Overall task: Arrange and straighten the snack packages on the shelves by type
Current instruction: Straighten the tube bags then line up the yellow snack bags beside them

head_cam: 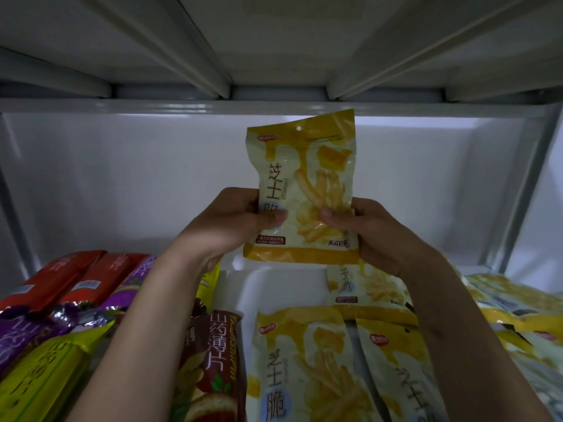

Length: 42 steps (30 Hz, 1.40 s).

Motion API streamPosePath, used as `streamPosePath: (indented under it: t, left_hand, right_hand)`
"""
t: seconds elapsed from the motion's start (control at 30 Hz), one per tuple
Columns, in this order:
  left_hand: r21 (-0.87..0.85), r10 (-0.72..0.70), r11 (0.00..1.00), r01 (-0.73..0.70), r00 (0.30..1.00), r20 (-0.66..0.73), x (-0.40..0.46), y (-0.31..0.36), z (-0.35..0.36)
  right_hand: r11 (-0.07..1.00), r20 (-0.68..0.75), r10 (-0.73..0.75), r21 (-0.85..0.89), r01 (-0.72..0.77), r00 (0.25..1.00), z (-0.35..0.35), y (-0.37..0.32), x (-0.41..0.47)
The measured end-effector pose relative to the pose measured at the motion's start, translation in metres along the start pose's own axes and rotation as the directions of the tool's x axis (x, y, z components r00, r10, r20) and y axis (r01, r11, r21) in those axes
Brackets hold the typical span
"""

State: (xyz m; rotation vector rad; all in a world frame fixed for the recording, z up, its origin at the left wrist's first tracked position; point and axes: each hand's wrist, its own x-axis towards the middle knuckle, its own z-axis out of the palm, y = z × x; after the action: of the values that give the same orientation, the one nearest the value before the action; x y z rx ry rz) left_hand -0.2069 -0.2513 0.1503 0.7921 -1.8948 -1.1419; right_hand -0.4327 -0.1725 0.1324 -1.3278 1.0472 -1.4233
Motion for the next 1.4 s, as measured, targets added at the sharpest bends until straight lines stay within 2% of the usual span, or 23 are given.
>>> streamPosePath:
  t: [0.1,0.27,0.47,0.77,1.0,1.23,1.4]
  left_hand:
    - [-0.046,0.022,0.999,-0.023,1.000,-0.018,-0.002,0.005,0.004]
    - [-0.164,-0.013,0.986,0.025,0.997,0.072,-0.004,0.003,0.007]
    - [-0.236,-0.003,0.972,-0.003,1.000,-0.026,-0.002,0.001,0.008]
    - [-0.338,-0.017,0.941,0.017,1.000,0.004,-0.003,0.005,0.015]
    - [-0.352,0.014,0.935,-0.035,0.998,-0.061,-0.002,0.001,0.012]
    - [-0.355,0.007,0.935,-0.020,0.999,-0.038,-0.001,0.003,0.012]
    - [-0.389,0.015,0.920,-0.035,0.998,-0.055,-0.002,0.004,0.016]
  right_hand:
    - [1.000,-0.018,-0.027,0.015,0.027,0.999,-0.005,-0.001,0.001]
    - [0.999,0.037,-0.020,-0.041,0.021,0.999,-0.005,-0.001,0.004]
    - [1.000,0.046,-0.020,0.015,0.020,0.999,0.002,-0.006,0.002]
    - [1.000,-0.080,-0.023,0.005,0.023,0.997,0.007,-0.011,-0.002]
    - [1.000,-0.036,-0.025,-0.001,0.025,0.999,0.010,-0.013,-0.004]
    - [0.996,-0.119,-0.088,0.013,0.090,0.989,0.014,-0.011,0.000]
    - [0.997,-0.117,-0.080,0.003,0.081,0.990,0.015,-0.012,-0.002]
